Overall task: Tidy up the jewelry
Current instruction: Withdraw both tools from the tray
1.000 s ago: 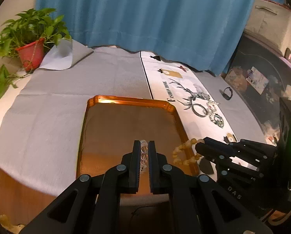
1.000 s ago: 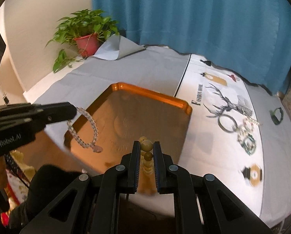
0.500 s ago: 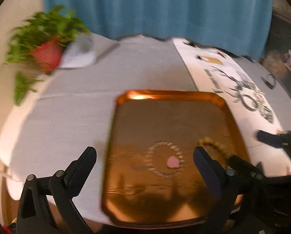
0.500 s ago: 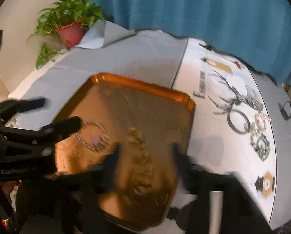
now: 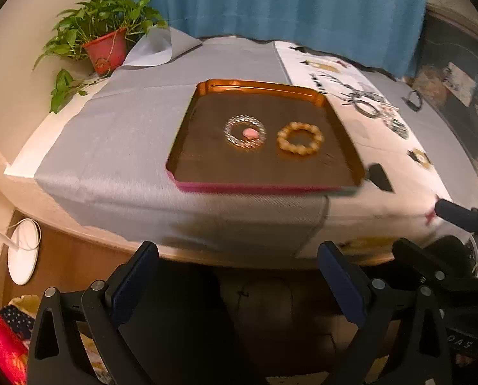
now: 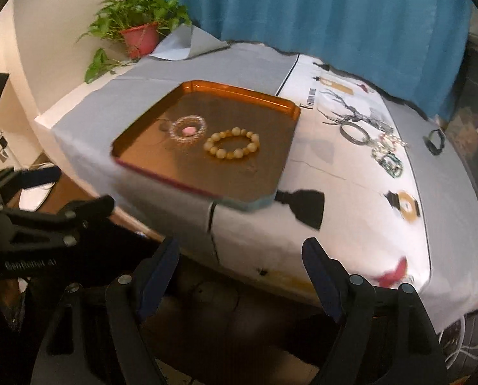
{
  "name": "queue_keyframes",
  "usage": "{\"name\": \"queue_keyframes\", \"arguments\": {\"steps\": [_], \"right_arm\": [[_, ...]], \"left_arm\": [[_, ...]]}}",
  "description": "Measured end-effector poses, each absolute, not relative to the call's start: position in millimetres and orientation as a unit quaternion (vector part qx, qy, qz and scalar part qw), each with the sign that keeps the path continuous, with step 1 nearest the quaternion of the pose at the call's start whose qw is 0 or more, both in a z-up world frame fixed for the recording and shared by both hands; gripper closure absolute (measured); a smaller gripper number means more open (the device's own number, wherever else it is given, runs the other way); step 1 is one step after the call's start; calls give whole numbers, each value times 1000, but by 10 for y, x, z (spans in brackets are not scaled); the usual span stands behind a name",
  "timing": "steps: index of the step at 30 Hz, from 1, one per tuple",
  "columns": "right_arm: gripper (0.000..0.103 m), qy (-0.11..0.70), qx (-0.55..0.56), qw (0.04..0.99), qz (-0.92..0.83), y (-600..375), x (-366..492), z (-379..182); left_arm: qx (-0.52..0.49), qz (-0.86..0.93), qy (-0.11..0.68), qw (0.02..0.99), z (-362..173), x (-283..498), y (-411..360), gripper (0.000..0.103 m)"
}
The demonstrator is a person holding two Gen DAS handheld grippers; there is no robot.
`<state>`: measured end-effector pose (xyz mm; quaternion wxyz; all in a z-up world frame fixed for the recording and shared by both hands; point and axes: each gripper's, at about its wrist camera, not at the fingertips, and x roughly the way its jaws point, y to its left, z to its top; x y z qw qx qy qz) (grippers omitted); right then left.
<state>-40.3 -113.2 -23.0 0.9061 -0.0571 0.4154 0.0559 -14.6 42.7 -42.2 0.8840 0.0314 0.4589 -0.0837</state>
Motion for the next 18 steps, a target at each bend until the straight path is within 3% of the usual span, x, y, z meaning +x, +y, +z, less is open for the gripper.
{"name": "queue_keyframes", "arguments": {"steps": [18], "right_arm": [[23, 360, -49, 931, 46, -1169, -1352, 94]], "left_arm": [[64, -68, 386, 918, 85, -1047, 307, 4]]}}
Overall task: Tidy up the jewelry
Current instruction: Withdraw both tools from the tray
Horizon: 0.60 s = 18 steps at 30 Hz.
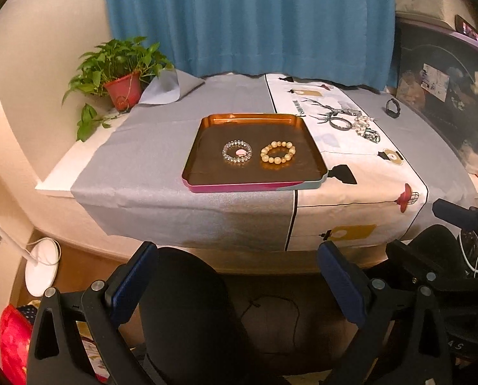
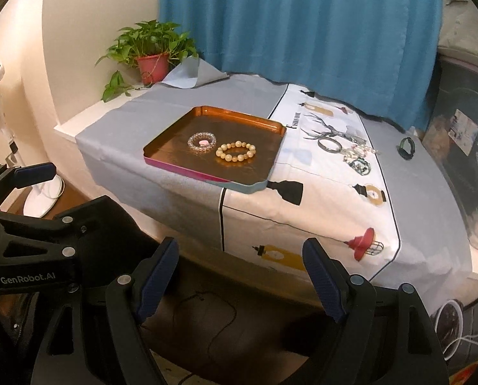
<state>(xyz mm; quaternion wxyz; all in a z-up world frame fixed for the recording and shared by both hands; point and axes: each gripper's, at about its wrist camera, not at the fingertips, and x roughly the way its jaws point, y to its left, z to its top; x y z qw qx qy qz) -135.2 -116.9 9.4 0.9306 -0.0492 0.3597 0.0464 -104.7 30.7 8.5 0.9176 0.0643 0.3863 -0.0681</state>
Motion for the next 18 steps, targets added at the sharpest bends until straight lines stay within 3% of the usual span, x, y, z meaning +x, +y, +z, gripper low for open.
{"name": "queue_keyframes", "arguments": {"steps": [18], "right_arm": [[22, 372, -33, 927, 38, -1287, -1309, 9]], "left_arm": [[80, -72, 401, 910, 4, -995, 197, 4]]}}
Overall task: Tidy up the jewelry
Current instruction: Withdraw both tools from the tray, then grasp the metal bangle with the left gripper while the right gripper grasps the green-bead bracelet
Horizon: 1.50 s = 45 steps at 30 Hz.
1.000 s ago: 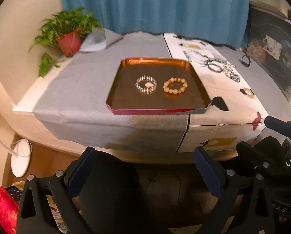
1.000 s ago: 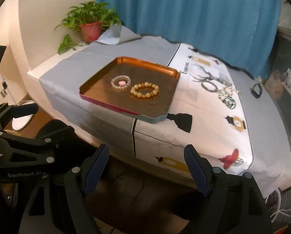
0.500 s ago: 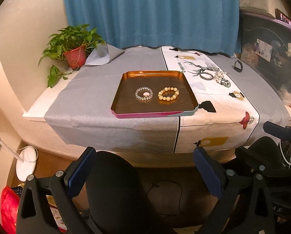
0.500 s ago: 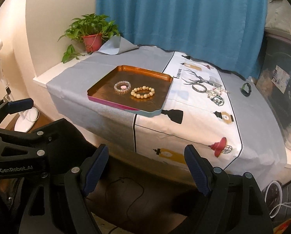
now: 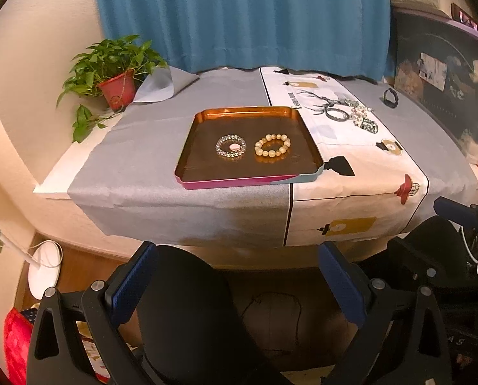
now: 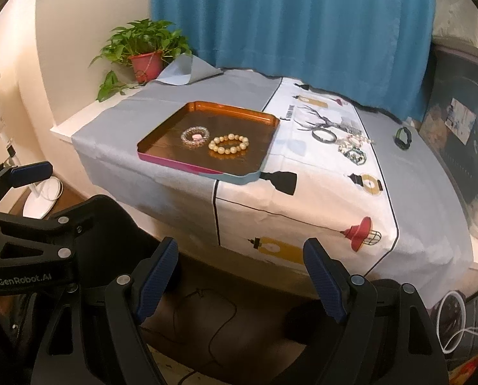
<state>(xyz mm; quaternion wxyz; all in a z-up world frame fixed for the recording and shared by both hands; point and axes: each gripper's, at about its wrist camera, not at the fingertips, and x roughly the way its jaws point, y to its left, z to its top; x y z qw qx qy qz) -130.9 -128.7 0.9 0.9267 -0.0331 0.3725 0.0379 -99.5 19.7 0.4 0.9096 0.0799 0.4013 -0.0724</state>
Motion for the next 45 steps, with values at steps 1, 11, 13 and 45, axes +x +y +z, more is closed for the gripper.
{"name": "queue_keyframes", "arguments": {"steps": [1, 11, 13, 45], "right_arm": [[22, 374, -32, 926, 37, -1303, -1294, 1], [22, 381, 17, 924, -39, -2034, -927, -111], [22, 384, 29, 921, -58, -2256, -802, -145], [20, 426, 12, 899, -100, -4150, 1622, -971]], "left_arm": [[82, -74, 404, 908, -10, -972, 177, 4], [93, -103, 425, 894, -31, -490, -206, 4], [95, -111, 428, 892, -27, -362, -315, 4], [175, -214, 472, 837, -896, 2275, -2570, 4]]}}
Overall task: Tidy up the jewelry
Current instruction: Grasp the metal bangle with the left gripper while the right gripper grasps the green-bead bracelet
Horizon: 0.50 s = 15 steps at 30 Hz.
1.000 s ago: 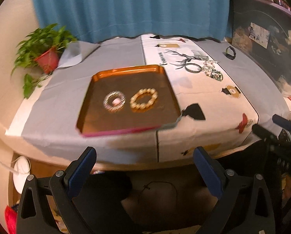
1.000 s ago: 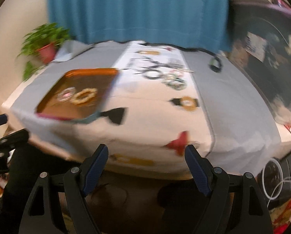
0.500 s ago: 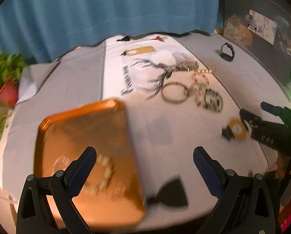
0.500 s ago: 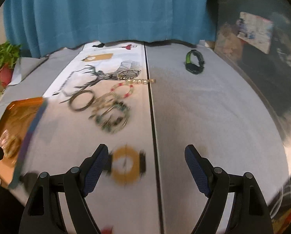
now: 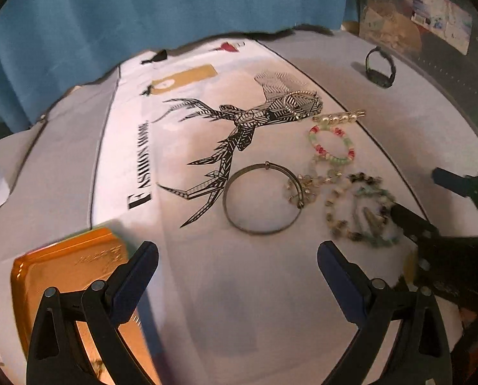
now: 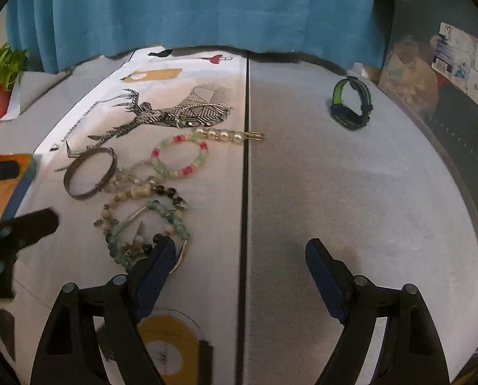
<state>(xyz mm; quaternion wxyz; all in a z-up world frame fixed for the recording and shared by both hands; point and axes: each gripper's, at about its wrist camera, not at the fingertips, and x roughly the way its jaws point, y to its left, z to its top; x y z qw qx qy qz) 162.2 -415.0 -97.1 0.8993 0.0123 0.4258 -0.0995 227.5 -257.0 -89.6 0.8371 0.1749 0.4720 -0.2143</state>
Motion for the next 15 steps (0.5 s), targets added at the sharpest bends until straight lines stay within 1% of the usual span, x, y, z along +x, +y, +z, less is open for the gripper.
{"name": "queue_keyframes", "arguments": {"steps": [7, 9, 11, 12, 13, 14, 15], "right_arm": [[20, 417, -8, 905, -77, -4151, 1623, -975], [21, 416, -8, 907, -67, -4146, 1650, -981], [36, 414, 1, 910, -34, -4136, 1669, -976], [56, 411, 5, 911, -11, -4115, 1674, -966], [73, 409, -9, 913, -2, -4049, 1675, -957], [86, 408, -25, 912, 11, -3969, 1673, -951], [94, 409, -34, 912, 16, -3927, 1674, -952]], "left_arm": [[159, -230, 506, 816, -1044, 2568, -2678, 4], [159, -237, 515, 808, -1073, 2628, -2700, 4], [154, -247, 521, 802, -1092, 2679, -2715, 4], [154, -250, 522, 801, -1088, 2685, -2723, 5], [155, -254, 520, 800, -1078, 2680, -2730, 14], [156, -260, 512, 804, -1051, 2657, -2730, 39], [159, -269, 501, 807, -1014, 2621, -2734, 46]]}}
